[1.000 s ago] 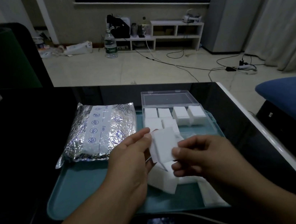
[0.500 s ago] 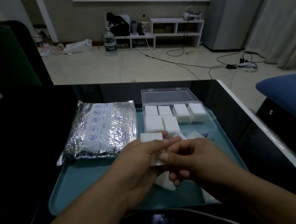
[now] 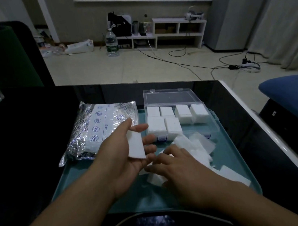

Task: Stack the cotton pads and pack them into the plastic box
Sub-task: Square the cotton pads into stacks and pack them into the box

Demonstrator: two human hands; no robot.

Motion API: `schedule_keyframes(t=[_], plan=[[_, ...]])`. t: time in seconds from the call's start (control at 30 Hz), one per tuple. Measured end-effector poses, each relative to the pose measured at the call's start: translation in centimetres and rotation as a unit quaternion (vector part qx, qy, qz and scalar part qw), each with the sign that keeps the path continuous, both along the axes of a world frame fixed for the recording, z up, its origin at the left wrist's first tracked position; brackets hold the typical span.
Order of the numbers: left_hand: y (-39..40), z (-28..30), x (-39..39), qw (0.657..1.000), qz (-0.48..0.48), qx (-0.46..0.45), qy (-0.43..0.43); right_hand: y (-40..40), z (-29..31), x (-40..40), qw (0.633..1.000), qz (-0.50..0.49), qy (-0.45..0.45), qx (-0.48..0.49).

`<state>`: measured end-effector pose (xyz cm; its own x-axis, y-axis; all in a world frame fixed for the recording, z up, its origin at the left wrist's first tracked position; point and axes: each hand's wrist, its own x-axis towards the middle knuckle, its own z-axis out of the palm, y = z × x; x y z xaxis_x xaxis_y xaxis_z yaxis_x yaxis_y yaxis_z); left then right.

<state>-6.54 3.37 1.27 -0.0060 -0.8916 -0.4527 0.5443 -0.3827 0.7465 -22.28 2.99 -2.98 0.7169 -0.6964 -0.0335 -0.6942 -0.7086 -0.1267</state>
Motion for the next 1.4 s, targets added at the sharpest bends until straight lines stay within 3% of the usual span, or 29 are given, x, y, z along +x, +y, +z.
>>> schedule_keyframes(t=[0.1,0.23,0.3,0.43,0.5,0.63,0.73,0.77,0.83,0.93,1.0,1.23,1.4], plan=[[0.0,-0.3,0.2,1.000,0.002,0.002,-0.003,0.0,0.3,0.1,0.999,-0.016,-0.027,0.023],[0.0,-0.1,0.2,1.000,0.008,-0.010,-0.019,-0.2,1.7,-0.6,0.973,-0.102,-0.188,0.087],[0.0,-0.2,0.2,0.999,0.023,-0.016,-0.030,-0.7,3.2,-1.4,0.929,-0.174,-0.301,0.132],[0.1,-0.7,-0.5,0.999,0.026,-0.009,-0.043,-1.0,5.0,-2.4,0.761,-0.232,-0.532,0.291],[0.3,-0.9,-1.4,0.999,-0.001,-0.003,-0.039,-0.5,5.0,-2.2,0.735,-0.226,-0.554,0.320],[0.9,-0.8,-3.2,0.996,-0.078,0.009,0.049,0.0,4.4,-0.7,0.762,-0.239,-0.531,0.284],[1.0,-0.8,-3.5,0.991,-0.083,0.014,0.101,-0.1,3.0,-0.4,0.891,-0.214,-0.395,0.065],[0.9,-0.9,-3.3,0.992,-0.078,0.016,0.098,0.0,2.7,-0.6,0.910,-0.197,-0.365,0.019],[0.8,-1.1,-2.9,0.995,-0.062,0.019,0.074,0.2,3.1,-1.1,0.918,-0.168,-0.358,0.041],[0.9,-1.0,-2.7,0.997,-0.051,0.013,0.050,0.6,3.6,-1.6,0.926,-0.073,-0.341,0.146],[1.1,-1.0,-3.0,0.999,-0.041,-0.001,0.032,0.7,2.9,-1.5,0.942,-0.037,-0.315,0.111],[1.5,-1.6,-3.3,0.994,-0.067,-0.056,-0.059,0.9,3.2,-1.3,0.936,-0.054,-0.326,0.125],[1.6,-2.1,-3.6,0.990,-0.091,-0.085,-0.064,0.8,3.1,-1.3,0.933,-0.076,-0.308,0.173]])
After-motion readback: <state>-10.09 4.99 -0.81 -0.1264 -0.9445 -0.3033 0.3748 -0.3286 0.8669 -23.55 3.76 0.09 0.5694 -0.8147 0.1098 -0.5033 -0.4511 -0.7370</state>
